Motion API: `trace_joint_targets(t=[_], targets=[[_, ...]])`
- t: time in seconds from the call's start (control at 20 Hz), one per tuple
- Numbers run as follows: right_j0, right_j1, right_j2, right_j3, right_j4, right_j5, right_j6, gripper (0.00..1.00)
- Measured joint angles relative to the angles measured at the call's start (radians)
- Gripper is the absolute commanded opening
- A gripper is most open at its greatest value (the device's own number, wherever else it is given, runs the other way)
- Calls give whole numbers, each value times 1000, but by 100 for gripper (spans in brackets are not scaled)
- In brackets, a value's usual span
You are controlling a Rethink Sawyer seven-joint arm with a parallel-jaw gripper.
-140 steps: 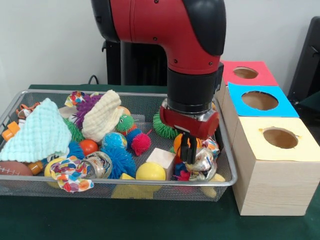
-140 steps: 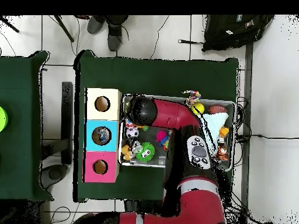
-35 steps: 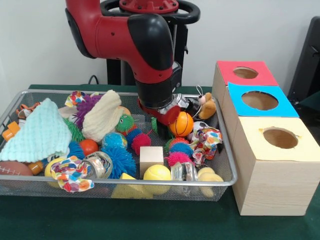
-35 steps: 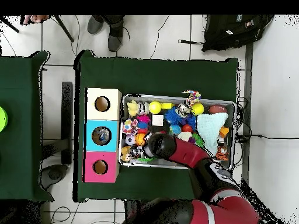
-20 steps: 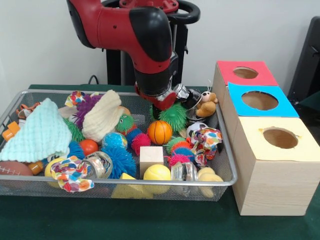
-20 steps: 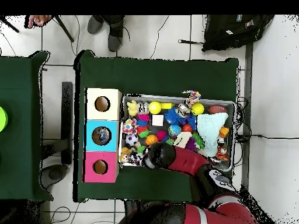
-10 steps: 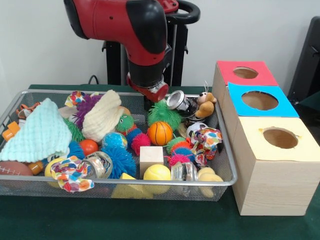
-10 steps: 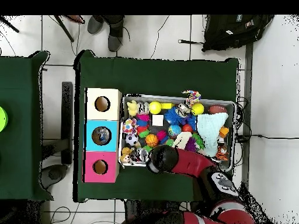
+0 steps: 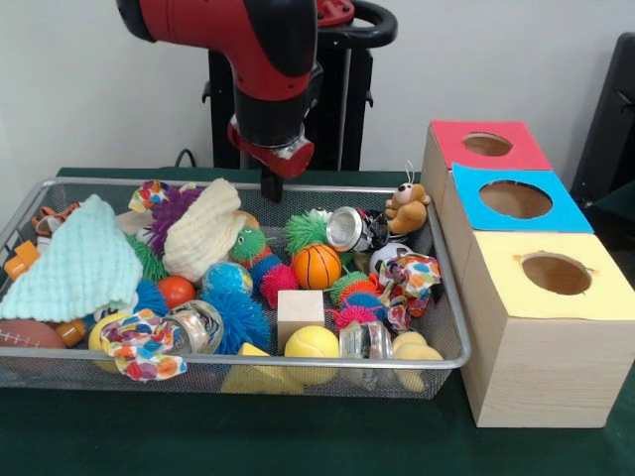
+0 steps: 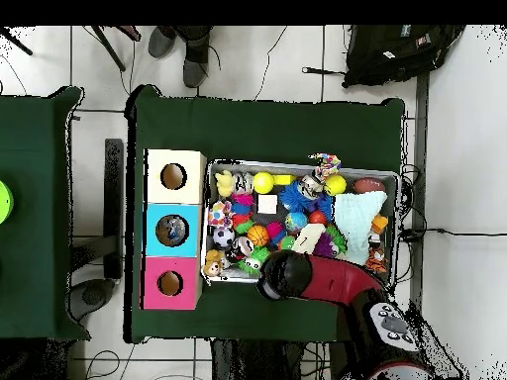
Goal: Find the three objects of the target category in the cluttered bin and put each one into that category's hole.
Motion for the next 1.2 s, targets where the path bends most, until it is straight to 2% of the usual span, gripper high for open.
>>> trace_joint_targets(t=[0.25, 0.65, 0.85, 1.2], targets=[[-21, -2, -7, -23, -41, 33, 0, 0], [-45, 34, -14, -78, -98, 46, 0, 0], [-57, 70, -22, -139, -136, 47, 0, 0], [-68, 92, -23, -228, -144, 90, 0, 0]])
